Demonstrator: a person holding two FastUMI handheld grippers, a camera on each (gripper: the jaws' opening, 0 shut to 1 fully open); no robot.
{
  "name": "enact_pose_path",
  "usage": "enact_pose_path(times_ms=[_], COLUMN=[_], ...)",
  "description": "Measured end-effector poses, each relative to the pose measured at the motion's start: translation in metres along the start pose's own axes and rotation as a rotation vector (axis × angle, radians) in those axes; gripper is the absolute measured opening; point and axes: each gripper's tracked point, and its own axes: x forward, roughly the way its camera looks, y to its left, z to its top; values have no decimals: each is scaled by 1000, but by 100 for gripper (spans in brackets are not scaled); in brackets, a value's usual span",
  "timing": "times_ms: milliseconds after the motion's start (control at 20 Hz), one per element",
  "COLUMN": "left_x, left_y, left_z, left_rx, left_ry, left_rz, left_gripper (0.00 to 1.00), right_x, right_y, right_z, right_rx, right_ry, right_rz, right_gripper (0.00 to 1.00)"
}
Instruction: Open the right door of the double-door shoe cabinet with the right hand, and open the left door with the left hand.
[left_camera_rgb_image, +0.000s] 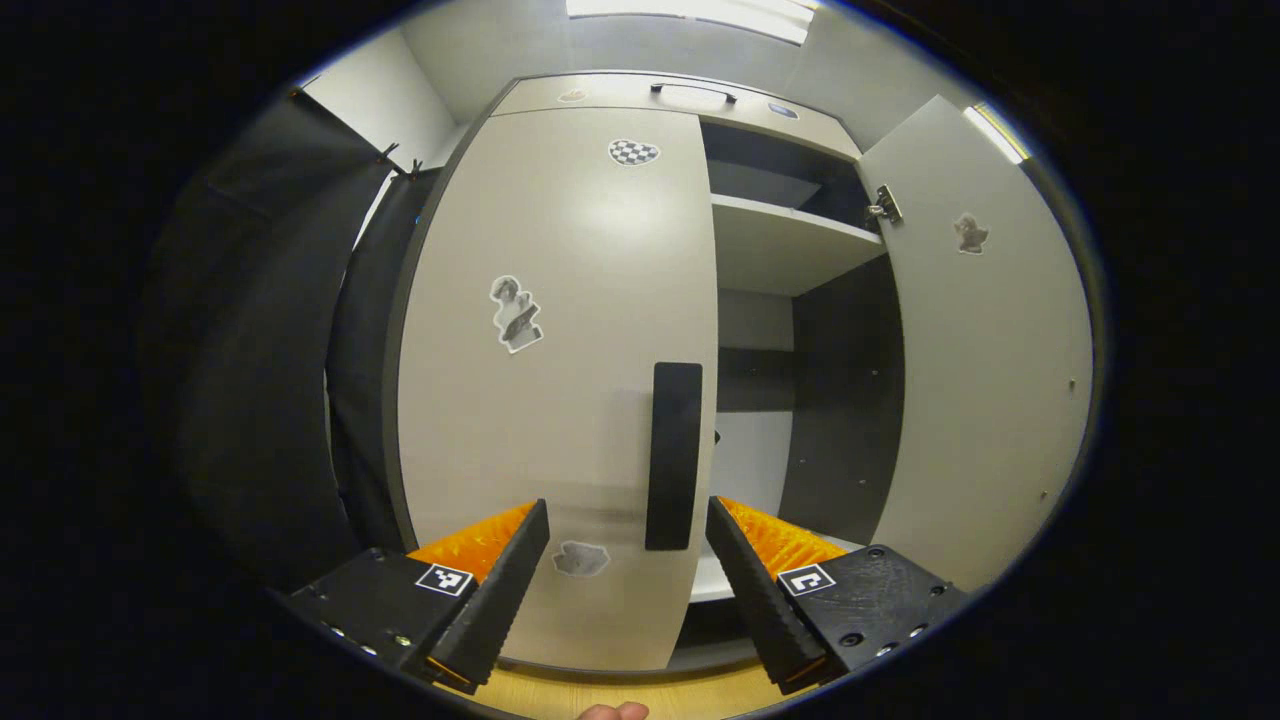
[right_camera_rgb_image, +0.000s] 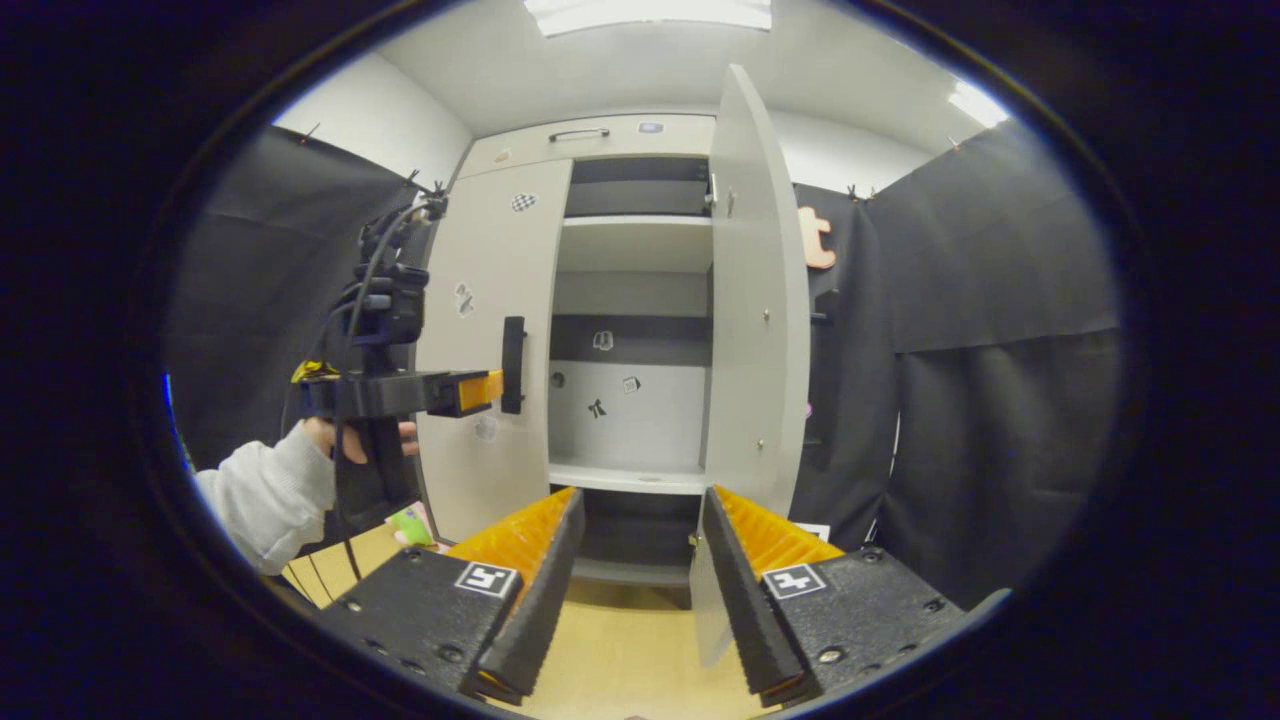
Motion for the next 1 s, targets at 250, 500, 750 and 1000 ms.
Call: enact_pose_path(times_ms=[250,500,750,1000], left_x=[28,45,58,58], left_y=[-11,-22,-22,-22], left_z=[11,5,3,0], left_rx=[27,53,54,63], left_ry=[-16,22,47,49], left_rz=[-1,2,40,45], left_gripper=[82,96,96,96], right_x=[-1,2,5,11], right_y=[-17,-21,-29,-34], right_z=[-9,-12,-13,-15], right_rx=[-11,5,9,19], right_ry=[27,31,31,35], right_rz=[-22,-24,-41,-54], right_gripper=[88,88,88,88])
